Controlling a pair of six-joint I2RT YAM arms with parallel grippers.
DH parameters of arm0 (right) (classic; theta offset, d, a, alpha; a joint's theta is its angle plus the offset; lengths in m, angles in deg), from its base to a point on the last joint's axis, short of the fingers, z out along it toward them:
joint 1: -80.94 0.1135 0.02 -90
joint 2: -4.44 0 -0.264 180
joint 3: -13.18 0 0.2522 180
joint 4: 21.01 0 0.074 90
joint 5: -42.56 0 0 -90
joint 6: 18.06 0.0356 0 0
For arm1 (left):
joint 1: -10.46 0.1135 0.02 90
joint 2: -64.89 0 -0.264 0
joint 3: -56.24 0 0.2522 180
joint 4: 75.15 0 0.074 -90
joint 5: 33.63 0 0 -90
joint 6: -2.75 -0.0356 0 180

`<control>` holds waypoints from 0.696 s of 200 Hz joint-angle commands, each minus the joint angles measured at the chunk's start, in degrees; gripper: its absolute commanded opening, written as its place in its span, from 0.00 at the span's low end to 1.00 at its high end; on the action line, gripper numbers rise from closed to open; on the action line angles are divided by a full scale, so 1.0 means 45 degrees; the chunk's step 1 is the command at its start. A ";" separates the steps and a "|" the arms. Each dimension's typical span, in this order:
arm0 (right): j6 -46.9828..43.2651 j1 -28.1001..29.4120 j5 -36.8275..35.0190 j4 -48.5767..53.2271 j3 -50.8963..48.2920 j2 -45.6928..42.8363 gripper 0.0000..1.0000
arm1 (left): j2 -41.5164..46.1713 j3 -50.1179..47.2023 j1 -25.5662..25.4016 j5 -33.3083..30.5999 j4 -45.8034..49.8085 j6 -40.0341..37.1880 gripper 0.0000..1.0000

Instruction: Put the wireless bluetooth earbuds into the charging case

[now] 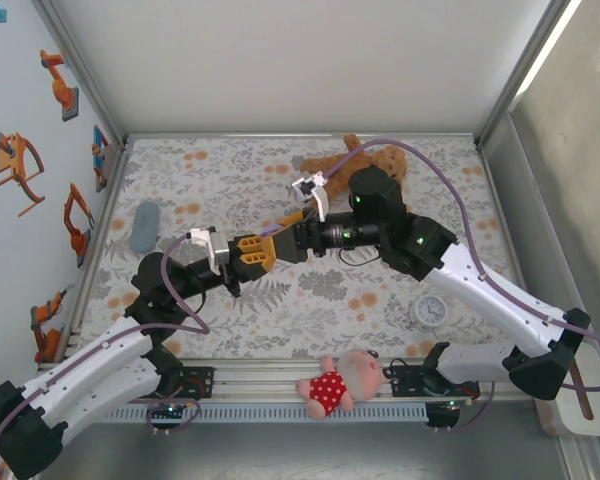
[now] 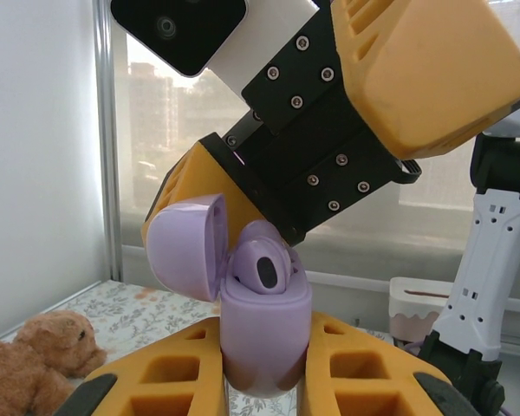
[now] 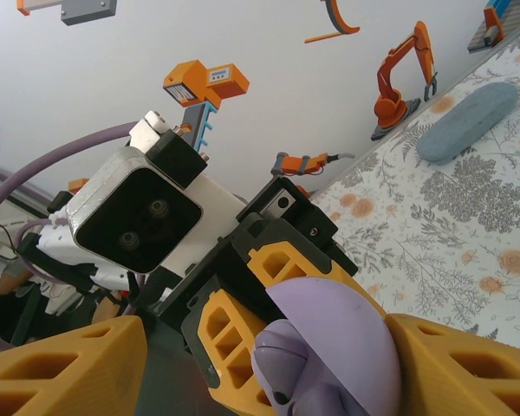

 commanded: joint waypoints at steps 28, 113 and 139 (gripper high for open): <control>-0.0523 0.0005 0.0199 -0.0029 0.0581 -0.0519 0.68 | 0.0086 -0.0098 0.0236 -0.0251 -0.0275 0.0567 0.00; -0.1525 0.0004 -0.1949 0.1392 0.0639 -0.1210 0.68 | 0.0213 -0.0241 0.0328 -0.0515 0.0246 0.0983 0.00; -0.2091 0.0005 -0.3825 0.1903 0.0491 -0.1705 0.69 | 0.0290 -0.0198 0.0322 -0.0490 0.0923 0.1154 0.00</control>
